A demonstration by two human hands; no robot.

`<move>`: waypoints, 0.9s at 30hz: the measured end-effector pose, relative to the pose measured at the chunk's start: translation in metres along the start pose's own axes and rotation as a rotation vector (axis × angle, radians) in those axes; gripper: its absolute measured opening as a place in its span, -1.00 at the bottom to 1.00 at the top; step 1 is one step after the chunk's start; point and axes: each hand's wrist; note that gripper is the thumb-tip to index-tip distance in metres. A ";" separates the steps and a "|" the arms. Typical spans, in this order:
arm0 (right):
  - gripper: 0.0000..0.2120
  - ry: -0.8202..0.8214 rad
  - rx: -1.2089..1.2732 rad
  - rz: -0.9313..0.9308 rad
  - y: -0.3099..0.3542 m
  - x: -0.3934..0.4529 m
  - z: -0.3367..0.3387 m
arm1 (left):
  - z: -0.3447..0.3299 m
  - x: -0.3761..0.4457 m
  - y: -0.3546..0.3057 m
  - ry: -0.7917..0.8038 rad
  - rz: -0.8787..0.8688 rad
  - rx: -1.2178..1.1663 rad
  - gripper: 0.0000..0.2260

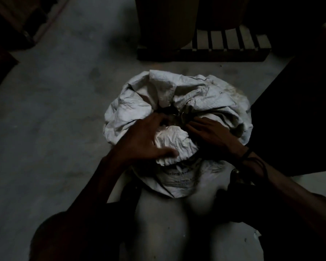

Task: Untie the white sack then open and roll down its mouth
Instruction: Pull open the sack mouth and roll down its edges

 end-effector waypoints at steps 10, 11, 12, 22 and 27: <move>-0.30 0.091 0.562 -0.289 -0.005 -0.021 0.039 | -0.033 0.002 0.008 0.030 -0.111 0.228 -0.10; -0.37 -0.025 0.577 -0.333 -0.002 -0.020 0.045 | -0.033 0.004 0.007 0.021 -0.137 0.221 -0.14; -0.46 -0.156 0.552 -0.386 0.000 -0.017 0.047 | -0.032 0.005 0.005 0.008 -0.156 0.205 -0.17; -0.16 -0.262 0.010 -0.875 -0.003 -0.011 -0.009 | -0.038 0.013 -0.008 0.048 -0.220 0.070 -0.28; -0.11 -0.259 0.015 -0.871 -0.011 -0.010 -0.018 | -0.013 0.024 -0.010 -0.146 0.033 -0.028 -0.50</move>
Point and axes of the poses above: each hand's wrist, its own x-axis towards the middle knuckle, its own z-axis out of the back of the hand, y = z × x, and after that the axes turned 11 degrees about x, right-handed
